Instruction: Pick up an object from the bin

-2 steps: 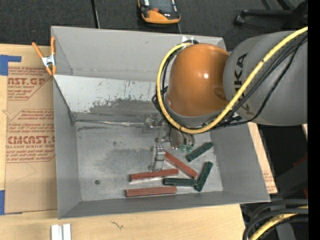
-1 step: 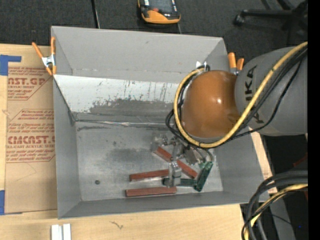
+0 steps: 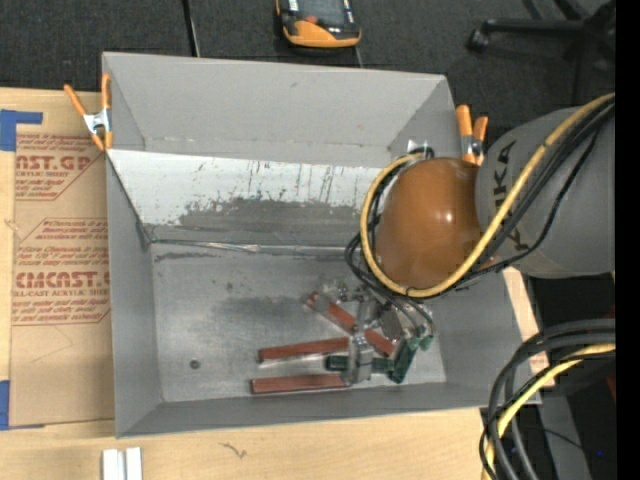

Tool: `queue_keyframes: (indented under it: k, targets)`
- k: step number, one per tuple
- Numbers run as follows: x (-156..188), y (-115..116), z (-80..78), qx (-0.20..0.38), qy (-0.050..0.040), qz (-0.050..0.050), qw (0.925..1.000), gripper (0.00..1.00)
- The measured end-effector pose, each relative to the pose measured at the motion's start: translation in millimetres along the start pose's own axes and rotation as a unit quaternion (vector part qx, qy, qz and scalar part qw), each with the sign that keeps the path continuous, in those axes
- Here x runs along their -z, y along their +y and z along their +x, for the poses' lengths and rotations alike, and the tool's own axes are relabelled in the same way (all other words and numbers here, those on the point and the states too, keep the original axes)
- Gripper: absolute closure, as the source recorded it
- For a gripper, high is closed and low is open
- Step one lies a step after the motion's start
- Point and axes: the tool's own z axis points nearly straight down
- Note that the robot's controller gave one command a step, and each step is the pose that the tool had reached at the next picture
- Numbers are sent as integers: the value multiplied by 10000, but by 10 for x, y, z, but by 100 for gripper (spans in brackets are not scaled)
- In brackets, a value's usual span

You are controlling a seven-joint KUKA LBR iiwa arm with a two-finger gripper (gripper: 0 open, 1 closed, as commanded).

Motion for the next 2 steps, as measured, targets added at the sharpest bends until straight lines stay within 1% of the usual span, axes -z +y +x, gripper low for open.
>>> queue_keyframes:
  k: [1,2]
  targets:
    - [78,299,12,495,-22,1,9988,0]
    - [-743,365,-61,137,-56,-5,9999,0]
